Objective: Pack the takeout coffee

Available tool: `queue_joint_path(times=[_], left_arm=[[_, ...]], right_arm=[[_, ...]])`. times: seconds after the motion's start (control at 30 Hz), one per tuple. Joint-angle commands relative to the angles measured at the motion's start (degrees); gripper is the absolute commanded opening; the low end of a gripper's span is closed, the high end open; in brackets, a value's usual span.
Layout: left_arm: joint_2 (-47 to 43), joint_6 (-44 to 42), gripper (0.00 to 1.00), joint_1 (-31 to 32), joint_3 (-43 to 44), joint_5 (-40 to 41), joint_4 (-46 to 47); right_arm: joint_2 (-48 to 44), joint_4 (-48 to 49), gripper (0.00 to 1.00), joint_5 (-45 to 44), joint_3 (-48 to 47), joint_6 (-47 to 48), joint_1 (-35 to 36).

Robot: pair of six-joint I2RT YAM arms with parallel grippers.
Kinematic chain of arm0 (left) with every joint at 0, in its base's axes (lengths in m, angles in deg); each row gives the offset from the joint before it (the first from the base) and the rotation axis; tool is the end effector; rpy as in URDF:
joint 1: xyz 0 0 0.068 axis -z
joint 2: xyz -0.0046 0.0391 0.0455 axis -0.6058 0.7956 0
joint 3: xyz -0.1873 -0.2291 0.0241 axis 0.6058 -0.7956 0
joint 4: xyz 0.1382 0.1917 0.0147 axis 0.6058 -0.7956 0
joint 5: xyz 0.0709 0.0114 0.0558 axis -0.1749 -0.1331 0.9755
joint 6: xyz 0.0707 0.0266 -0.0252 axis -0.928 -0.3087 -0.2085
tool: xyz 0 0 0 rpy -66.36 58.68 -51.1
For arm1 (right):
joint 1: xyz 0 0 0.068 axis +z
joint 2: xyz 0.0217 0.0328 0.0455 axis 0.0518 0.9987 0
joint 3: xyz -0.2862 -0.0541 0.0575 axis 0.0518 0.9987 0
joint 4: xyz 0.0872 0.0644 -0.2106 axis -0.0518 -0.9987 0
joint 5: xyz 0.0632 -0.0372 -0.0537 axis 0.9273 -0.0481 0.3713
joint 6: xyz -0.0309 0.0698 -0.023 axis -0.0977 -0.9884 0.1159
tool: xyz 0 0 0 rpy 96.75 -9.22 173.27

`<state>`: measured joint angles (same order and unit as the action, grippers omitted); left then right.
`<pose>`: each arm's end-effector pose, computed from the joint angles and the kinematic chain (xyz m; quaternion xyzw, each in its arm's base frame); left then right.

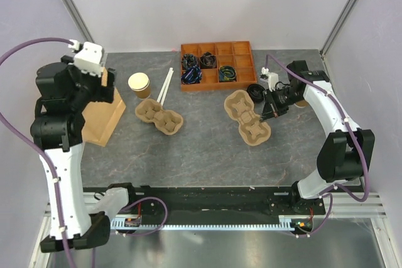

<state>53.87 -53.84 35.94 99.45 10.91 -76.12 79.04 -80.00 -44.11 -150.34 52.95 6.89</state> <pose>0.1529 -0.0054 0.4884 0.1732 0.7886 0.0598 0.5870 0.2742 0.0618 0.2898 -0.2448 0.9056 0.3087 0.1572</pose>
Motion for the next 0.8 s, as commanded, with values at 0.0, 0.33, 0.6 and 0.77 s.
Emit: queue_joint_path(times=[0.0, 0.33, 0.6, 0.77], left_arm=[[4.0, -2.83, 0.9, -11.9, -2.42, 3.61, -4.64], [15.43, -12.16, 0.91, -29.76, 2.42, -9.5, -10.43], [15.61, -15.06, 0.76, -29.77, -7.52, -9.32, -6.04], [16.31, -15.24, 0.4, -29.77, -5.69, -11.34, -6.48]], right_arm=[[-1.58, -0.42, 0.0, 1.53, -2.97, -0.09, -0.5], [-2.54, -0.95, 0.0, 2.68, -3.06, 0.26, -1.9], [-0.44, -2.43, 0.0, 4.61, -10.7, -0.53, -5.94], [1.32, -4.46, 0.0, 5.31, -12.73, 0.7, -8.49]])
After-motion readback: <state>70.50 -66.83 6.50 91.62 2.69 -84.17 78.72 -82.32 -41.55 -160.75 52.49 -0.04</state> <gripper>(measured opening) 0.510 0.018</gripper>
